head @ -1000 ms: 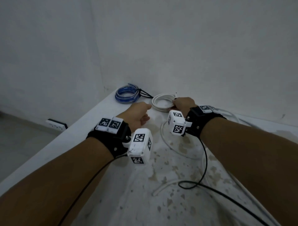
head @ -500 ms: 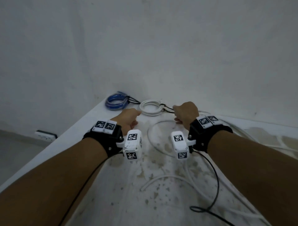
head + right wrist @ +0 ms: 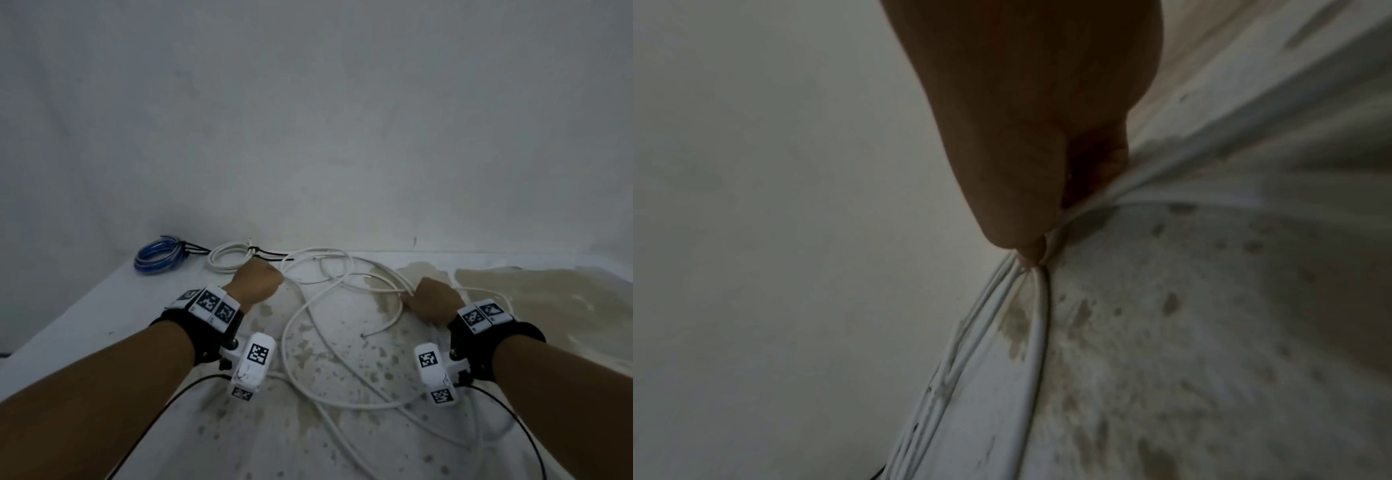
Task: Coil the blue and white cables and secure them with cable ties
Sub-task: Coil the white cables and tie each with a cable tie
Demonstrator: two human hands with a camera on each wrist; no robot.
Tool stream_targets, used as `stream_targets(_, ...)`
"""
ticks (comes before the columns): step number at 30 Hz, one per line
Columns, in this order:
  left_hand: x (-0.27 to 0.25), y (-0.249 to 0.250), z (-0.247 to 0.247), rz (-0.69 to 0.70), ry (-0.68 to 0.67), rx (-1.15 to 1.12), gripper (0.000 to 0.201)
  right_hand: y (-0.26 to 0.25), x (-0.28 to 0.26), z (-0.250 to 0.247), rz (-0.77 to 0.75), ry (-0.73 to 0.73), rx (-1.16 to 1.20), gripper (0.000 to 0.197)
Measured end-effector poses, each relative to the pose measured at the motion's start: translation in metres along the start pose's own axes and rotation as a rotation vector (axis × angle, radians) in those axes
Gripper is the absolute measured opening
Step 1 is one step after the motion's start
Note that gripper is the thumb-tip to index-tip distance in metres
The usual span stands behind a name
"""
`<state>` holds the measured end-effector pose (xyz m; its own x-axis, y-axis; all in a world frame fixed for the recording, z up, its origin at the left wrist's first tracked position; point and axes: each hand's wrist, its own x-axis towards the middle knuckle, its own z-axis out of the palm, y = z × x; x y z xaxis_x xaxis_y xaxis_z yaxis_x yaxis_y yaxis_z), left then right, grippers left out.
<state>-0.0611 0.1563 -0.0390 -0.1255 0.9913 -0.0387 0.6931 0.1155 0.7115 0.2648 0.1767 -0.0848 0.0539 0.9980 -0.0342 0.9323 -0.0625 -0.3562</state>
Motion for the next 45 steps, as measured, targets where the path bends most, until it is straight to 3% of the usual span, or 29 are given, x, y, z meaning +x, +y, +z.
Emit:
stream_targets(6, 0.013, 0.037, 0.035, 0.153, -0.111, 0.229, 0.007, 0.007, 0.006, -0.002, -0.054, -0.029, 0.013, 0.049)
stream_targets(10, 0.025, 0.065, 0.065, 0.250, -0.074, 0.326, 0.015, 0.013, 0.006, -0.003, -0.068, -0.024, 0.033, 0.050)
stream_targets(14, 0.038, 0.088, 0.096, 0.418, -0.073, 0.450, 0.008, 0.012, 0.003, -0.005, -0.030, 0.009, 0.040, 0.041)
stream_targets(17, 0.056, 0.098, 0.118, 0.514, -0.116, 0.603, 0.024, 0.011, 0.002, -0.004, -0.020, 0.020, 0.015, 0.025)
stream_targets(20, 0.073, 0.106, 0.132, 0.526, -0.164, 0.811, 0.039, 0.012, 0.004, -0.002, -0.016, 0.025, 0.038, 0.028)
stream_targets(26, 0.084, 0.106, 0.137, 0.580, -0.153, 1.094, 0.016, 0.014, 0.004, -0.003, -0.009, 0.018, 0.077, 0.028)
stream_targets(29, 0.081, 0.113, 0.115, 0.620, -0.013, 0.966, 0.017, 0.013, 0.002, -0.005, 0.005, 0.026, 0.111, 0.029)
stream_targets(32, 0.073, 0.129, 0.073, 0.580, 0.136, 0.699, 0.014, 0.012, 0.000, -0.008, 0.015, 0.027, 0.128, 0.029)
stream_targets(35, 0.063, 0.148, 0.027, 0.554, 0.139, 0.385, 0.003, 0.010, -0.002, -0.010, 0.006, 0.015, 0.080, 0.031)
stream_targets(39, 0.033, 0.181, -0.011, 0.559, 0.192, -0.004, 0.022, 0.008, -0.005, -0.014, -0.031, -0.051, 0.058, 0.027)
stream_targets(42, 0.010, 0.198, -0.030, 0.529, 0.213, -0.241, 0.021, 0.002, -0.010, -0.027, -0.025, -0.096, 0.091, 0.044)
stream_targets(45, -0.002, 0.206, -0.038, 0.481, 0.175, -0.362, 0.024, -0.017, -0.022, -0.039, -0.145, 0.037, 0.219, 0.031)
